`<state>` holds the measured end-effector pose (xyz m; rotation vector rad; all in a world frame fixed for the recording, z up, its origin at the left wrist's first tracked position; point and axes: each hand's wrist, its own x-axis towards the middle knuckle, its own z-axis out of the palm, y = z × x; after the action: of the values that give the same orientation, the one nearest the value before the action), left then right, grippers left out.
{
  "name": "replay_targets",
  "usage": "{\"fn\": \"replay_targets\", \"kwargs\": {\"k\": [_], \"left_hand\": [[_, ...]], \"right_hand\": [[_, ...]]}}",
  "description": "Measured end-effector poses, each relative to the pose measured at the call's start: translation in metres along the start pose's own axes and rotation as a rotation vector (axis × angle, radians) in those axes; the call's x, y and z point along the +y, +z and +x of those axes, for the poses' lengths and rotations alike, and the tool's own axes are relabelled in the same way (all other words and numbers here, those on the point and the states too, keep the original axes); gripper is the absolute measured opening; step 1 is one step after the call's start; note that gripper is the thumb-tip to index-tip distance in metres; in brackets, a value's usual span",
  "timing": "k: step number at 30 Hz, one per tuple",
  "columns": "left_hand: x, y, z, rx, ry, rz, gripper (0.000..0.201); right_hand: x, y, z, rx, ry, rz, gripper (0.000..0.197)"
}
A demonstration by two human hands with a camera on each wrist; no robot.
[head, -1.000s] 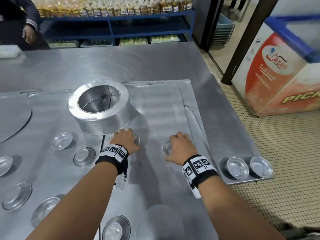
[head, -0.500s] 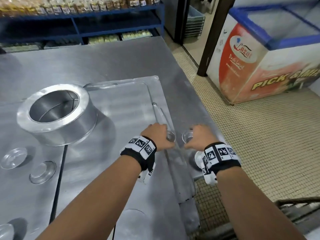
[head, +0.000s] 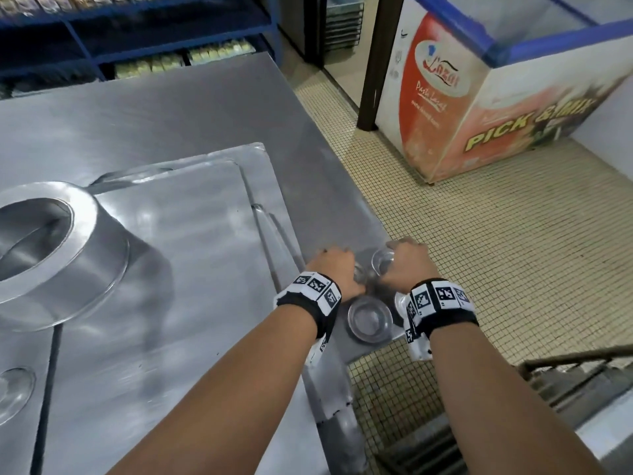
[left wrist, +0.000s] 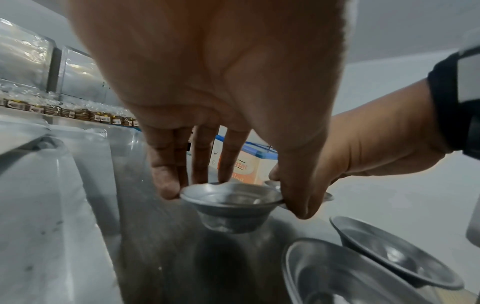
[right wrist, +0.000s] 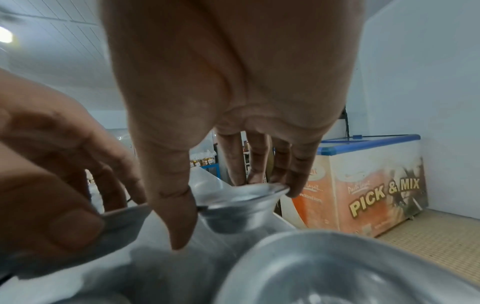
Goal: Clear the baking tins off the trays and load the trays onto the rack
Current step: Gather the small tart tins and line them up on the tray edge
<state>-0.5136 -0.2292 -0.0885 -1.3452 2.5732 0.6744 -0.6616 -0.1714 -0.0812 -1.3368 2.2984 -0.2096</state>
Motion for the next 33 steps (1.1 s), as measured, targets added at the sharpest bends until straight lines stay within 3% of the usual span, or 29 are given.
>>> {"fn": "replay_targets", "kwargs": {"k": [7,10,15,19,23,26,33], "left_hand": [[0.000,0.020,0.013,0.005,0.031,0.010,0.068],[0.002,0.023,0.012,0.021,0.048,0.002,0.074],[-0.006,0.018,0.000,0.062,0.038,-0.003,0.068],[-0.029,0.006,-0.021,0.132,0.004,-0.006,0.056],[-0.063,-0.015,-0.064,0.119,-0.108,-0.033,0.043],[-0.096,-0.027,-0.108,0.064,-0.189,-0.099,0.033],[-0.191,-0.023,-0.238,0.100,-0.464,-0.185,0.039]], "right_hand": [[0.013,0.015,0.012,0.051,-0.004,0.006,0.077],[0.015,0.019,0.013,0.065,-0.033,-0.003,0.070],[0.013,0.014,0.004,0.065,-0.009,0.027,0.096],[-0.003,0.009,-0.009,0.070,-0.079,-0.053,0.078],[-0.043,0.012,-0.028,-0.006,-0.198,-0.082,0.056],[-0.086,0.021,-0.045,-0.127,-0.279,-0.099,0.054],[-0.196,0.079,-0.099,-0.320,-0.566,-0.226,0.051]]}}
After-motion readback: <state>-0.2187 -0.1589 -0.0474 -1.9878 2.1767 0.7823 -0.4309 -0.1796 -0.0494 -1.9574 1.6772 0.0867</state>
